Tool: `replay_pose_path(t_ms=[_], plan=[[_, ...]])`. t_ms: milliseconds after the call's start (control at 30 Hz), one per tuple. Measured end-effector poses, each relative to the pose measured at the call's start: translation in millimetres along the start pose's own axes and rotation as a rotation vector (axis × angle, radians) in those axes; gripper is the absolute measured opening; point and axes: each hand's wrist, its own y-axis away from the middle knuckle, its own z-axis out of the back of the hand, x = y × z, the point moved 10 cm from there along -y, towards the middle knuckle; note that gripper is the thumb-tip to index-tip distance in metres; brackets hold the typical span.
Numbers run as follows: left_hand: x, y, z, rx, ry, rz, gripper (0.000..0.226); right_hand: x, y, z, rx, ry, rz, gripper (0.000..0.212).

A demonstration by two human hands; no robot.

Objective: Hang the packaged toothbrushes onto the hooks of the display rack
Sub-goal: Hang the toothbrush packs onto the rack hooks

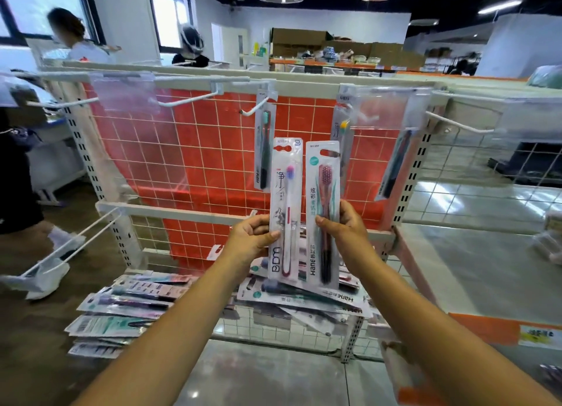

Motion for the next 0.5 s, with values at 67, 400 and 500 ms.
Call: replay_pose_path(t_ms=[67, 400, 500], plan=[[0, 2, 5, -0.023, -0.006, -0.006, 0.021, -2, -1, -4, 0.015, -0.024, -0.009, 0.034], [4, -5, 51, -0.107, -0.025, 0.022, 0.021, -16, -14, -33, 0.038, 0.017, -0.028, 0.032], [3, -8, 66, -0.107, -0.022, 0.029, 0.020, -20, -16, -44, 0.039, 0.024, -0.042, 0.032]])
